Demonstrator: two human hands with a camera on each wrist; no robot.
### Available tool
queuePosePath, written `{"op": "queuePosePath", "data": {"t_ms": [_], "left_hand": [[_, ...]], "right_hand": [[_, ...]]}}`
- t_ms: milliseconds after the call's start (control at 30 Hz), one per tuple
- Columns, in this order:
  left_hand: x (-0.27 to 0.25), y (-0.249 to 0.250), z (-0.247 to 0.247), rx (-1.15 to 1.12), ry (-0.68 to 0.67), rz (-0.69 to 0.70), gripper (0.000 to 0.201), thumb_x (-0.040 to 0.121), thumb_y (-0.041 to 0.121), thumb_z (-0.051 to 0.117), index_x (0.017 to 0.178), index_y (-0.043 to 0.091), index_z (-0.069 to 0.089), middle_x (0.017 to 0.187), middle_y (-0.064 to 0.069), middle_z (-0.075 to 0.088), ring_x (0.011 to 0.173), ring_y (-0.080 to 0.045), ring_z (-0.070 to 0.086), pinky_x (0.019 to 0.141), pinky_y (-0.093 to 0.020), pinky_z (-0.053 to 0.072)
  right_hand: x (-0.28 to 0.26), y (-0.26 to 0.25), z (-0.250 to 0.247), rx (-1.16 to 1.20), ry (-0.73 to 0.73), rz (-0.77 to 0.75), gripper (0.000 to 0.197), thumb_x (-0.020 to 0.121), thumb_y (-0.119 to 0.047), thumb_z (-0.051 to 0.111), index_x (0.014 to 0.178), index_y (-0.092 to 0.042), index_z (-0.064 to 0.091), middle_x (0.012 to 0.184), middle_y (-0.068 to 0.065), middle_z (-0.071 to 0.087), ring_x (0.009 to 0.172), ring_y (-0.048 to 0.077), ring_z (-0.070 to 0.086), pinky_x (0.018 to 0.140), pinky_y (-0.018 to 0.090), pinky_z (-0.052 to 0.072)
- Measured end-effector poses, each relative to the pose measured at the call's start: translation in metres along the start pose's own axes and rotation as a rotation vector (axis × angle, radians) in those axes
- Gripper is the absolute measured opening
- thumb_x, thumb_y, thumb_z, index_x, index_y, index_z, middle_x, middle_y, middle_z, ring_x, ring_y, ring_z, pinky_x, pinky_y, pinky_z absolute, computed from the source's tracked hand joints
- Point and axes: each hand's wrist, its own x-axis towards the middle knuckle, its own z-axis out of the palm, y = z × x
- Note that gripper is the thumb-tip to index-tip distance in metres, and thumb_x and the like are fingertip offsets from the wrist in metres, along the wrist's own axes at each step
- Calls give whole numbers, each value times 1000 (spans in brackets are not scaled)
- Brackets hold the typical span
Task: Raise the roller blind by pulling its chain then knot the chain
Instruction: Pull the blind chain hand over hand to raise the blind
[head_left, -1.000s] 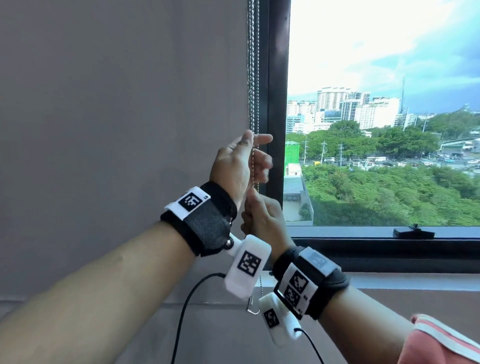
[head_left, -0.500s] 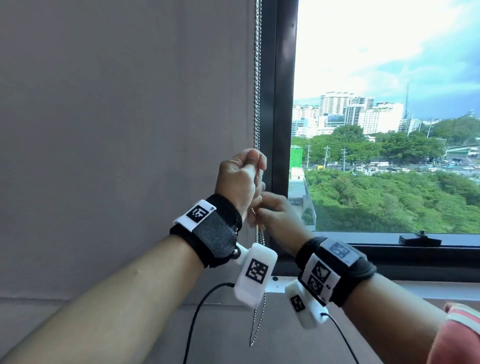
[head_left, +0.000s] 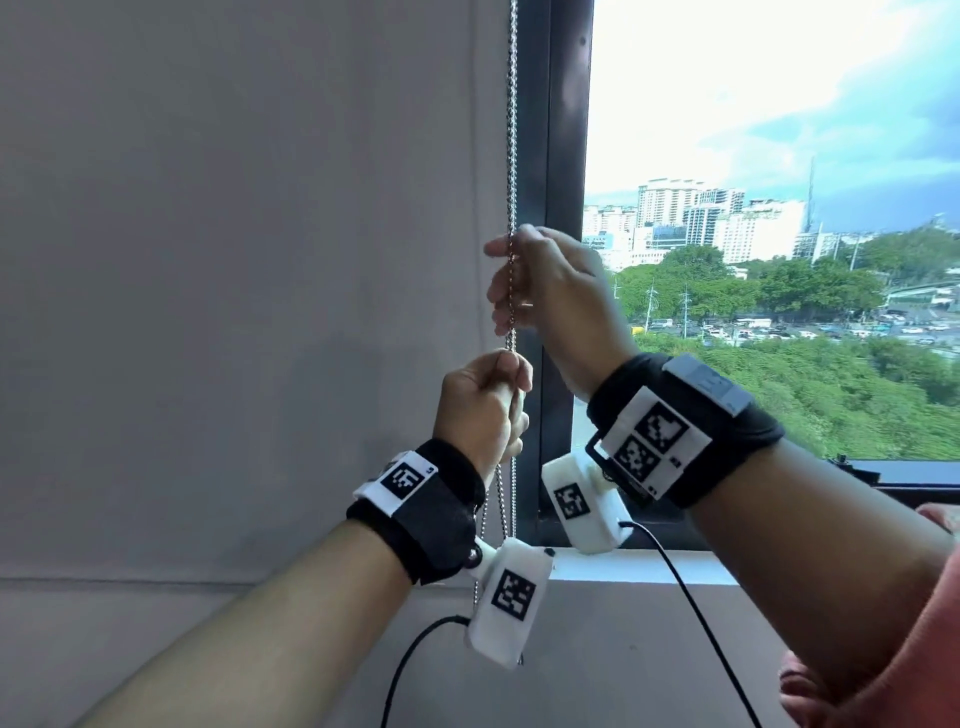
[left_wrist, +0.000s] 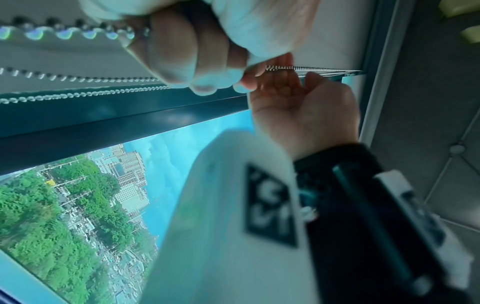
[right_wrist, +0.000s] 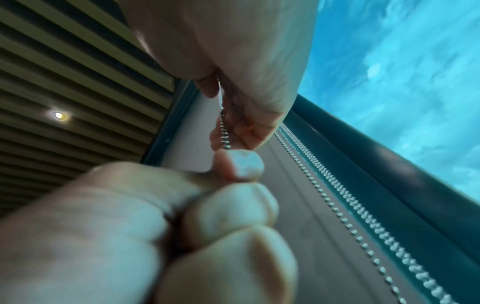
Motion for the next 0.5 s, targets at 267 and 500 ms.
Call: {"op": "queuePosePath", "data": {"t_ms": [267,500], "left_hand": [[-5,-3,8,-77,-31,14,37,100,9,34,63,9,41,37,6,26,29,-4,14,34,-11,13],[-17,-15,4,-7,-59,-33,36,99,9,34,65,6,41,37,5,25,28,-3,15,34,-12,15]], "right_hand": [[-5,0,14,204,26,170,47,102,-39,36,58,-23,32,47,-5,23,32,9,17,40,12,18],[-21,13,9,207,-3,205,47,102,-39,35,59,-22,30,44,-6,22,32,9,15,41,12,16]]}}
